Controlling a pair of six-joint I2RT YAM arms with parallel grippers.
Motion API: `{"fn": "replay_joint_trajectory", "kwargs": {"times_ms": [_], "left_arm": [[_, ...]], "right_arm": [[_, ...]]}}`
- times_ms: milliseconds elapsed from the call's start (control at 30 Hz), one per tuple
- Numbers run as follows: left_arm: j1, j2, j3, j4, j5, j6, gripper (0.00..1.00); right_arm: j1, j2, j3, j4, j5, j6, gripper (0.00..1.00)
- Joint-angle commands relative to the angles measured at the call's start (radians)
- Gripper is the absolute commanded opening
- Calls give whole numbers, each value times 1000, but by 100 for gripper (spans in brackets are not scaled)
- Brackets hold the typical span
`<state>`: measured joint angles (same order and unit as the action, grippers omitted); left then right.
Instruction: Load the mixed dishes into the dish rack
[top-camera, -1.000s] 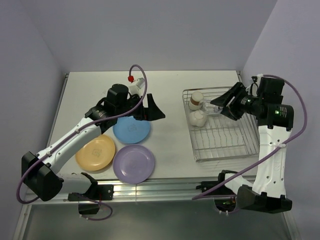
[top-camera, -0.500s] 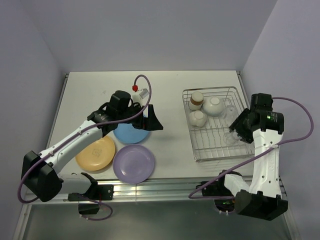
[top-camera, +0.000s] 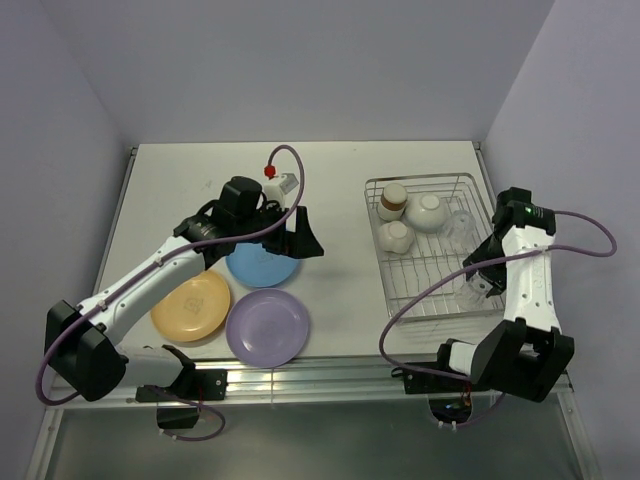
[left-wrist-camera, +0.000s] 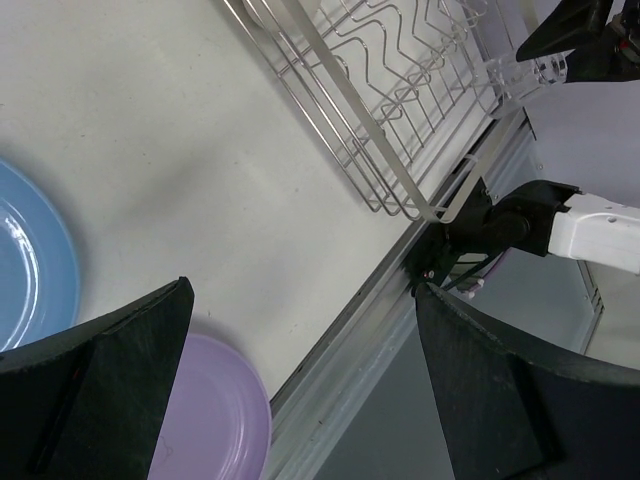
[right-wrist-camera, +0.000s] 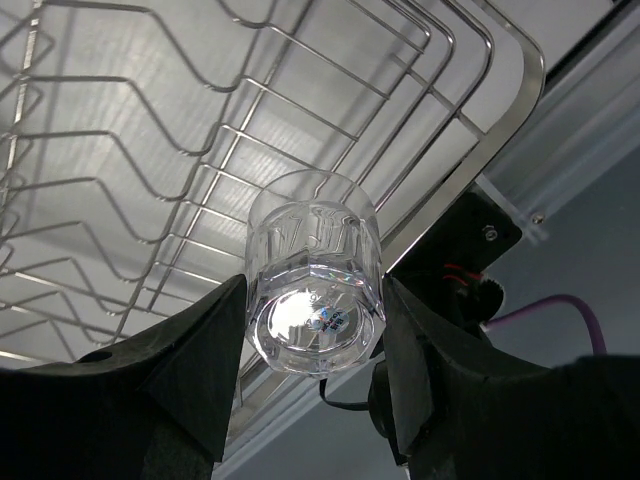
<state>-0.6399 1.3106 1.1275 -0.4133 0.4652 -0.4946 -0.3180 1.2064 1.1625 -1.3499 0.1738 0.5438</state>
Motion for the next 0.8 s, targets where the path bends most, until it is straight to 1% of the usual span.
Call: {"fn": "replay_joint_trajectory", "kwargs": {"times_ms": [0,67,100,167,200,233,333,367,433,467,633,667,733,767], "left_arm": [[6,-25,-8,-5,-25,16,99],[9,-22,-8,-22,-68,24,99],[9,-22,-6,-44,-117,25,99],[12,-10,6,-70,-170,27,99],[14,-4,14,-90,-201,27,99],[14,6,21,-126,-267,28,99],[19,38,51,-171,-350,40,99],[19,51,51,-174,-390,50,99],[20,71,54,-173,-421,54,99],[22,78,55,-171,-439,65,99],[22,133,86,-182,-459,85,99],[22,141,89,-188,-474,87,99],[23,157,89,-194,-507,90,99],[23,164,86,-199,-516,88,99]], "right_arm": [[-44,24,-18,27,39,36,0],[-73,48,-20,52,46,44,0],[-79,54,-23,66,65,50,0],[-105,71,-37,109,85,53,0],[-115,76,-58,123,90,53,0],[-122,78,-70,136,90,48,0],[-138,61,-122,190,87,41,1],[-139,56,-147,217,84,36,8],[-139,58,-168,241,75,30,16],[-141,61,-182,254,67,28,23],[-141,56,-195,284,30,24,36],[-141,55,-190,284,23,22,41],[-141,44,-179,279,7,15,46],[-139,39,-169,275,-5,12,52]]}}
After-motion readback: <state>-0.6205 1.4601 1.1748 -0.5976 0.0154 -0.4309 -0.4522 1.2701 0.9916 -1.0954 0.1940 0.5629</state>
